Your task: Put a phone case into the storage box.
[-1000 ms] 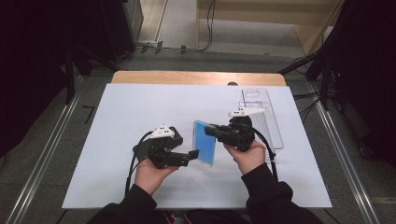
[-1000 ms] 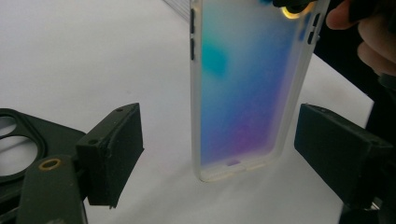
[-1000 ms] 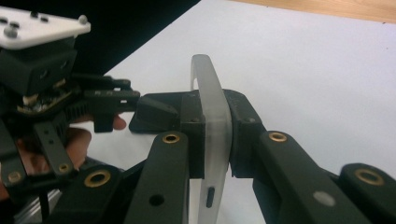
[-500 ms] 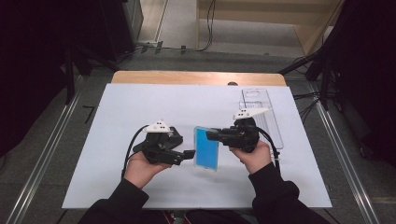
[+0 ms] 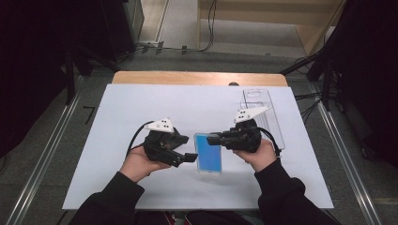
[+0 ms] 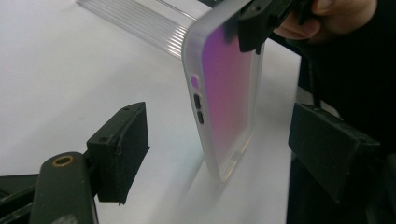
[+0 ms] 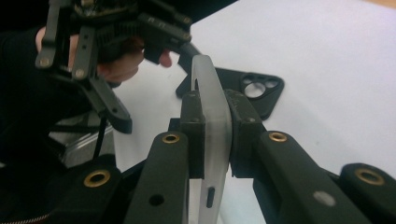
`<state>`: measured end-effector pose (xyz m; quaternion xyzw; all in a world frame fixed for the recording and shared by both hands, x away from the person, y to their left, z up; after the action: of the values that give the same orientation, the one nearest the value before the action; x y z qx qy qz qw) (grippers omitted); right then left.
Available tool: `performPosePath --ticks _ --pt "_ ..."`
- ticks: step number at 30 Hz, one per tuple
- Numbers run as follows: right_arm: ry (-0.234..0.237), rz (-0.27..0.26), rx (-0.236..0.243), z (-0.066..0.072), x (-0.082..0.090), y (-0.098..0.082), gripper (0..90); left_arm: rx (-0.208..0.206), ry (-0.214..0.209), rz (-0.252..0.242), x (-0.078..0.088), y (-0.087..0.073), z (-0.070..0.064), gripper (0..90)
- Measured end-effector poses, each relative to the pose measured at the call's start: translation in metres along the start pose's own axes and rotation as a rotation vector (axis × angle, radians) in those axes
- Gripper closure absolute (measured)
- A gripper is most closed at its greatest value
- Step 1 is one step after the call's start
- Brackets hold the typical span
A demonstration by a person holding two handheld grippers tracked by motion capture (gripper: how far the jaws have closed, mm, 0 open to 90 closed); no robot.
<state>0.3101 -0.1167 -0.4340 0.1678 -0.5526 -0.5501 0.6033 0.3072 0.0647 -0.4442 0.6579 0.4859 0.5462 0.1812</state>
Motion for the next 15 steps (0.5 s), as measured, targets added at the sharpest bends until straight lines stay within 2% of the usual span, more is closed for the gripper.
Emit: performPosePath --ticks 4,6,8,11,13,15 --pt "0.017 0.023 0.026 0.0037 -0.0019 -0.0029 76.8 -0.008 -0.034 -0.012 0.0034 0.0036 -0.002 25.2" --pt "0.029 0.025 0.021 0.0041 -0.0024 -0.0036 76.9 -0.007 -0.043 -0.015 0.0054 0.0057 -0.0018 28.5" --pt "0.041 0.022 0.019 0.0034 -0.0026 -0.004 76.9 -0.014 -0.047 -0.01 0.007 0.0074 -0.001 32.4" --pt "0.055 0.016 0.017 0.0034 -0.0022 -0.0037 76.9 0.009 -0.056 0.016 0.0079 0.0089 0.0026 39.2" --pt "0.066 0.013 0.016 0.0041 -0.0022 -0.0034 76.9 -0.001 -0.076 0.009 0.0088 0.0097 0.0032 45.0" --pt "0.077 0.015 0.025 0.0052 -0.0027 -0.0036 76.9 -0.005 -0.095 0.017 0.0084 0.0097 0.0032 46.6"
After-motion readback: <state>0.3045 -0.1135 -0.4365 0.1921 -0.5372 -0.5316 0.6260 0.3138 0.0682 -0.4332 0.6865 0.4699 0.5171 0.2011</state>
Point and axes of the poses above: each handheld gripper's, and its own axes: x roughly backward along the jaws, y roughly out of its top, z roughly to its left, the point moved 6 cm from there along -x, roughly forward along the jaws
